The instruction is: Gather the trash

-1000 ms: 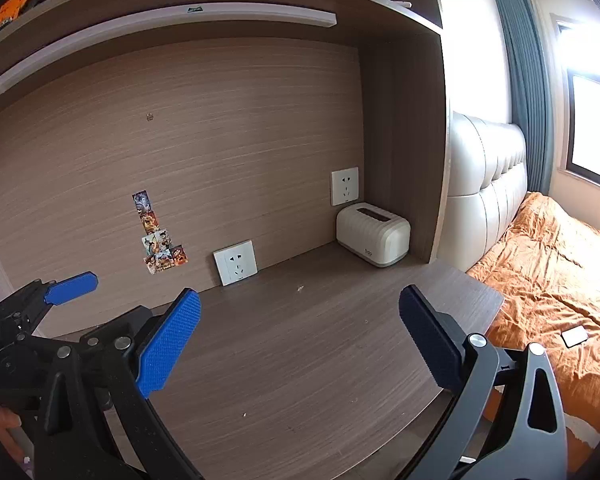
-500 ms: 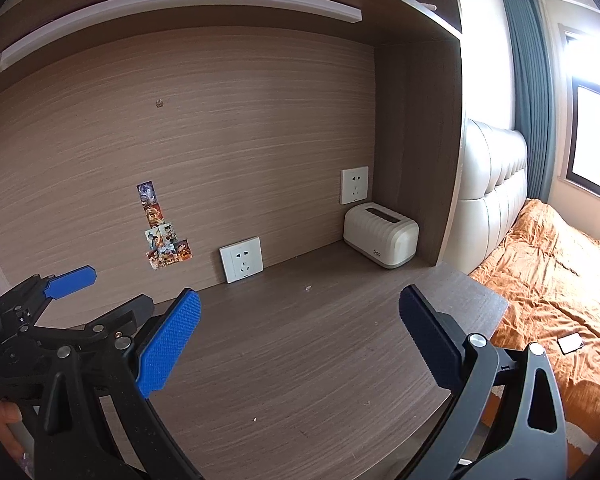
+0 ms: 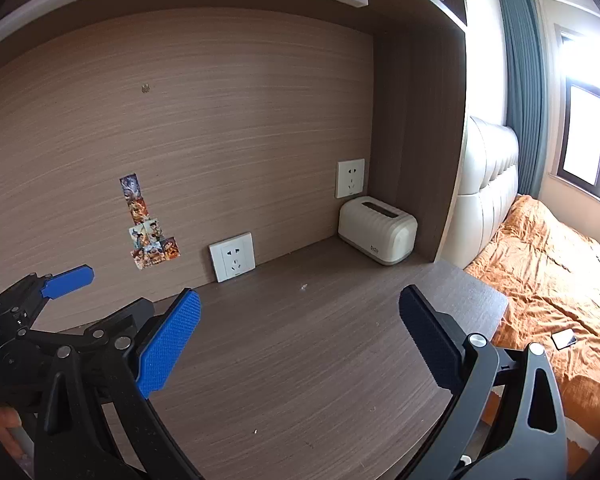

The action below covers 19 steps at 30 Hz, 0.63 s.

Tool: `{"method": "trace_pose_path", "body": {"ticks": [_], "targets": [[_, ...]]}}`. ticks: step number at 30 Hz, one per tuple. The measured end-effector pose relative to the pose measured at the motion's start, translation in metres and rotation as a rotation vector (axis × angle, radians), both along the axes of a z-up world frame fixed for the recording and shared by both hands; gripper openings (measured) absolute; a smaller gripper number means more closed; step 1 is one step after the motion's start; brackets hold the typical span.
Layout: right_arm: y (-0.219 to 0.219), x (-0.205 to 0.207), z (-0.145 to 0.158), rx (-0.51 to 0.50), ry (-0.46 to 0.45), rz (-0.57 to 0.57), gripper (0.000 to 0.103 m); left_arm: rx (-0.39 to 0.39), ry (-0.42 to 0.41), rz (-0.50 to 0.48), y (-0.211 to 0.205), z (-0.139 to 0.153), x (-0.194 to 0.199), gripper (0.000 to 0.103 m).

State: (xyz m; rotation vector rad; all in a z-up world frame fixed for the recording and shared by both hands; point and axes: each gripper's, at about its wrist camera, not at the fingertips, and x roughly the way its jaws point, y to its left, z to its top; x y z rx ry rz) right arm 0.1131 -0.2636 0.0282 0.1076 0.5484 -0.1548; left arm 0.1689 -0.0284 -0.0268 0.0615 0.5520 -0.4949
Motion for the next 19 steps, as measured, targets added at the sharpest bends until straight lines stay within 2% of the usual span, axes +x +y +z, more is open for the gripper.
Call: {"method": "trace_pose_path", "body": {"ticks": [5,13,17,19], "targets": [[0.008,0.009,-0.006,-0.043,0.023,-0.013,0.099,-0.013,0.026,-0.001,0.003,-0.01,0.011,0.098],[0.019,0.026,-0.019,-0.019,0.046,-0.002,0.099,0.005,0.045,0.039,0.012,-0.023,0.021,0.098],[0.026,0.037,-0.028,0.004,0.051,-0.025,0.099,0.007,0.053,0.094,0.024,-0.035,0.027,0.098],[0.027,0.04,-0.032,0.025,0.057,-0.036,0.099,0.054,0.038,0.189,0.033,-0.044,0.033,0.098]]}}
